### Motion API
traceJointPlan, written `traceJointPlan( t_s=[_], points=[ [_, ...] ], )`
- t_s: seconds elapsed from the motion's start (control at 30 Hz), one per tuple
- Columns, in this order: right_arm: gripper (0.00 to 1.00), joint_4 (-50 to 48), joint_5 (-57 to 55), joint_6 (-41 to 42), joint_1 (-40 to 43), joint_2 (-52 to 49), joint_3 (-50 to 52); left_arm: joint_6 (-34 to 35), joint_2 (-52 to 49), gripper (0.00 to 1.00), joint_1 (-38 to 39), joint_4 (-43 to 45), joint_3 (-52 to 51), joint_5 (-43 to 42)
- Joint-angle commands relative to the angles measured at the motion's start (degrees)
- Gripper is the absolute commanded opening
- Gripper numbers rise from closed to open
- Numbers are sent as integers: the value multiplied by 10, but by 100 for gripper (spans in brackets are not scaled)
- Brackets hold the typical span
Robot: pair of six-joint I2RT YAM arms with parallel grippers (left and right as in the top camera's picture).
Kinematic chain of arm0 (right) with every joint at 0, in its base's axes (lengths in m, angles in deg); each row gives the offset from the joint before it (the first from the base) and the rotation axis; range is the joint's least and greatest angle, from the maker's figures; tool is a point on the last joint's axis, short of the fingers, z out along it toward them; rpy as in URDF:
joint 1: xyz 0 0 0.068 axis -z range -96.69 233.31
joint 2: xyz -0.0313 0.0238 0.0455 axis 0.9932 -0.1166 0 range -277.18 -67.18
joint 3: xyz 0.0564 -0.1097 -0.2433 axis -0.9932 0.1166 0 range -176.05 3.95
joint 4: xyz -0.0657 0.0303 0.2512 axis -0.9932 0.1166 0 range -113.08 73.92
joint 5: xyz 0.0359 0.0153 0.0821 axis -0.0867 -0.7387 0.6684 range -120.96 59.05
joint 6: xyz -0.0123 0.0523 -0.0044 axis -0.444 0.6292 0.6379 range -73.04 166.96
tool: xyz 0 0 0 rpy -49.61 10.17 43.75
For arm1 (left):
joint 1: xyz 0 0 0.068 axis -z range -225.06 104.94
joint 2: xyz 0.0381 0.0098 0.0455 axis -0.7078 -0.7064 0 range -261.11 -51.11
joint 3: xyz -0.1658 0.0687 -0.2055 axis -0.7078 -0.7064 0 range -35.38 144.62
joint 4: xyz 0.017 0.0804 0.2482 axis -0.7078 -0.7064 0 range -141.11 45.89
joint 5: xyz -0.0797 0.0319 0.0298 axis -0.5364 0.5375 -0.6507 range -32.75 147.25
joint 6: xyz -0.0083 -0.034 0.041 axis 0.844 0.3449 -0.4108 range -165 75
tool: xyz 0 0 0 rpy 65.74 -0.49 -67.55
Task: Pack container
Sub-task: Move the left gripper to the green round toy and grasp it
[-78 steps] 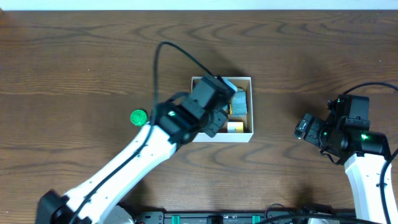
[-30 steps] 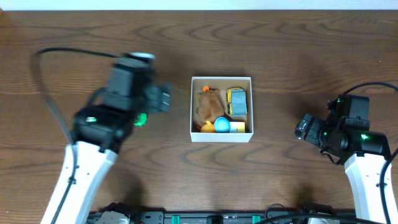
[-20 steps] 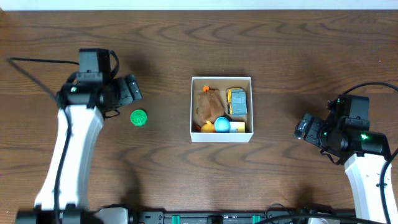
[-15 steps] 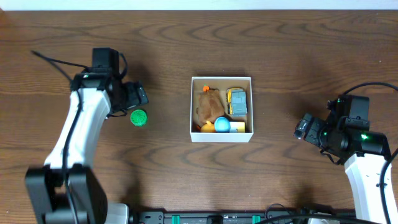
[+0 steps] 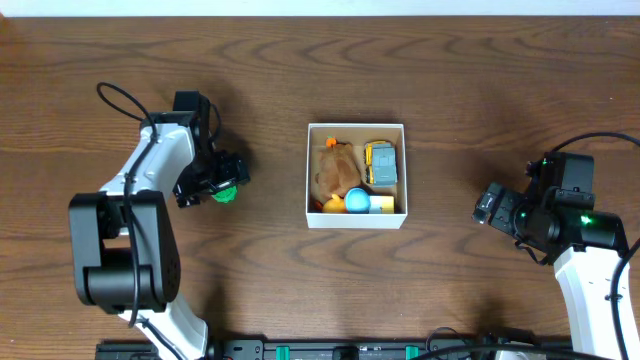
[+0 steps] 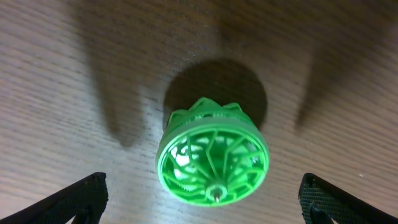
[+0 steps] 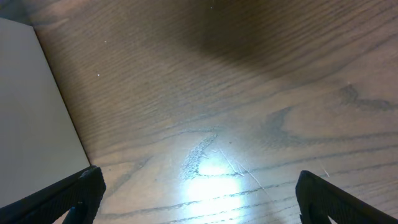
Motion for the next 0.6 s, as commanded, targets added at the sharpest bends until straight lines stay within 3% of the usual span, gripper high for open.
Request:
traceJointPlan(
  t_s=[0.0, 0.57],
  points=[
    [99, 1, 2, -7, 0, -2, 2, 6, -17, 98, -2, 7, -6, -6],
    [99, 3, 2, -7, 0, -2, 2, 7, -35, 96, -2, 28, -6, -5]
  ],
)
